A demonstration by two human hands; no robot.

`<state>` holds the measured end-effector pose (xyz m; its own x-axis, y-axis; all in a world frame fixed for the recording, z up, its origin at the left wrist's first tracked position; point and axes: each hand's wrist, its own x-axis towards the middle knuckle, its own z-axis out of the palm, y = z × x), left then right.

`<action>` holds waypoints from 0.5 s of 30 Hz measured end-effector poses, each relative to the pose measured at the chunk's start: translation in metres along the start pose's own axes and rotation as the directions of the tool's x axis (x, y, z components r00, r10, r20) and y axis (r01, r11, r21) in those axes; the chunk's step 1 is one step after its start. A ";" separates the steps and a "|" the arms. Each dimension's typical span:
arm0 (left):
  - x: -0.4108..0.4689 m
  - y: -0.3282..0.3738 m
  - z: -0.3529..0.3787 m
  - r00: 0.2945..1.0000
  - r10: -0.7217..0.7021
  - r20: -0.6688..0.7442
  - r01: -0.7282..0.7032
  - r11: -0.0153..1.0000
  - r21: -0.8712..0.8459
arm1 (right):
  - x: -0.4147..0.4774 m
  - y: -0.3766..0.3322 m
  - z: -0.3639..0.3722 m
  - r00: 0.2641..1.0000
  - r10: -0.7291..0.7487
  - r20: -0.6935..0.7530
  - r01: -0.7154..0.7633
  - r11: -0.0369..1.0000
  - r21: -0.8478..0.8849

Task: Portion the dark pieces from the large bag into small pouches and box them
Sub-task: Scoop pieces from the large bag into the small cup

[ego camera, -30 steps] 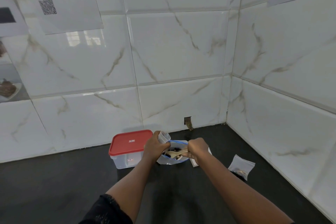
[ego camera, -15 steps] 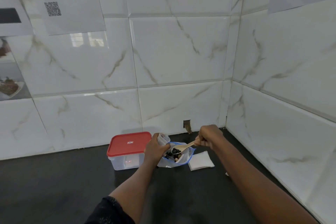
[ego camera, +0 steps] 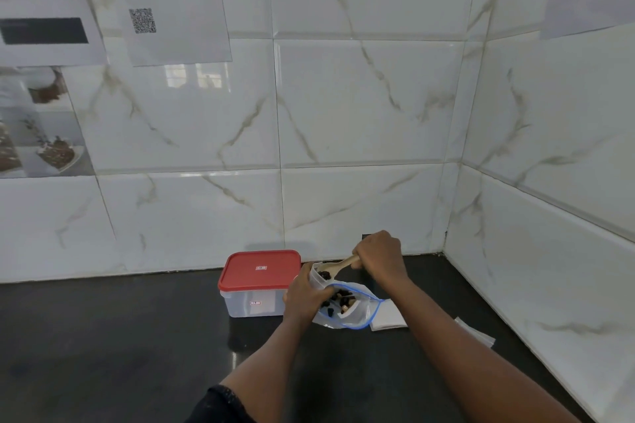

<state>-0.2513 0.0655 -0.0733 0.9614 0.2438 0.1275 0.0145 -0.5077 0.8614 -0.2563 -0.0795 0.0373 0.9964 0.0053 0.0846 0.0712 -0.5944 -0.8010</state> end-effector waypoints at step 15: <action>-0.006 -0.003 0.003 1.000 -0.005 -0.007 0.005 1.000 -0.001 | -0.019 -0.002 0.002 0.946 -0.321 0.046 0.323 0.916 -0.238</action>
<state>-0.2567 0.0632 -0.0780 0.9594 0.2520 0.1263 0.0192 -0.5053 0.8627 -0.2749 -0.0768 0.0367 0.9218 0.2332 0.3097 0.3756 -0.7344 -0.5653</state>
